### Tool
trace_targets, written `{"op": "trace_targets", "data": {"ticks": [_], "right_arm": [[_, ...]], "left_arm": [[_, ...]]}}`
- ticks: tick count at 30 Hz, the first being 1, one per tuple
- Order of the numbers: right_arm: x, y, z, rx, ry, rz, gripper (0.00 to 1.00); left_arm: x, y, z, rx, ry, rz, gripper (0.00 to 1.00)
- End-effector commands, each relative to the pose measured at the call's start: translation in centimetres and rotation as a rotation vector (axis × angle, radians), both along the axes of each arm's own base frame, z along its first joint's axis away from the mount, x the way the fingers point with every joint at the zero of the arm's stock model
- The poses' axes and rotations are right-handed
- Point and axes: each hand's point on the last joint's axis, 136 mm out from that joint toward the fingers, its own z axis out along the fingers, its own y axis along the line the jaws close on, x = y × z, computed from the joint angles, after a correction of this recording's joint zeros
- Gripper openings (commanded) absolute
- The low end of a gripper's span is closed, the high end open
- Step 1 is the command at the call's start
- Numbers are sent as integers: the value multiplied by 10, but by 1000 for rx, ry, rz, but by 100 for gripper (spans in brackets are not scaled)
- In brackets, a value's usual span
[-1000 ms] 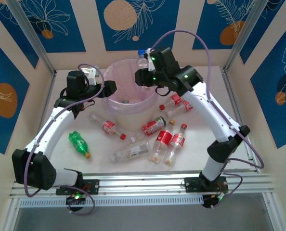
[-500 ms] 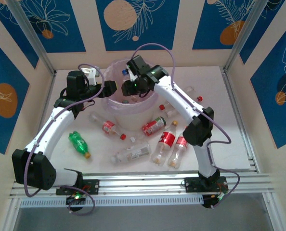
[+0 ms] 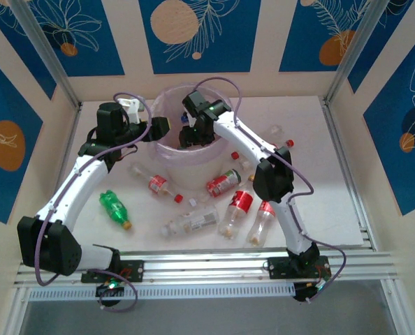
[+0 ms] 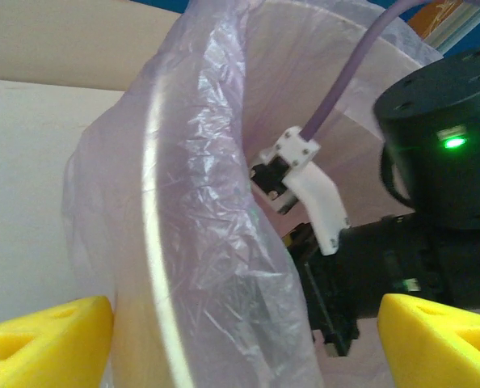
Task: Put the plastic bottles in the bin
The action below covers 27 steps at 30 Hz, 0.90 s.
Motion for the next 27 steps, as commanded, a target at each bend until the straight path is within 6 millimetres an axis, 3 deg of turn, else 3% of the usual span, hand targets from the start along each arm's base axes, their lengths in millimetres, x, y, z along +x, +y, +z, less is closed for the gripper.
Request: {"op": "trace_targets", "data": {"ticks": [1, 8, 13, 21, 27], "right_arm": [[0, 3, -10, 4, 26, 15, 55], [1, 2, -35, -16, 69, 7, 60], [0, 2, -38, -20, 73, 8, 69], [0, 1, -18, -19, 45, 19, 84], [-9, 2, 25, 2, -23, 50, 88]], "left_arm": [[-17, -3, -44, 87, 121, -41, 84], [-16, -3, -45, 87, 123, -40, 84], [-16, -3, -46, 89, 125, -41, 84], [-16, -3, -46, 92, 125, -38, 84], [-16, -2, -46, 94, 124, -38, 84]]}}
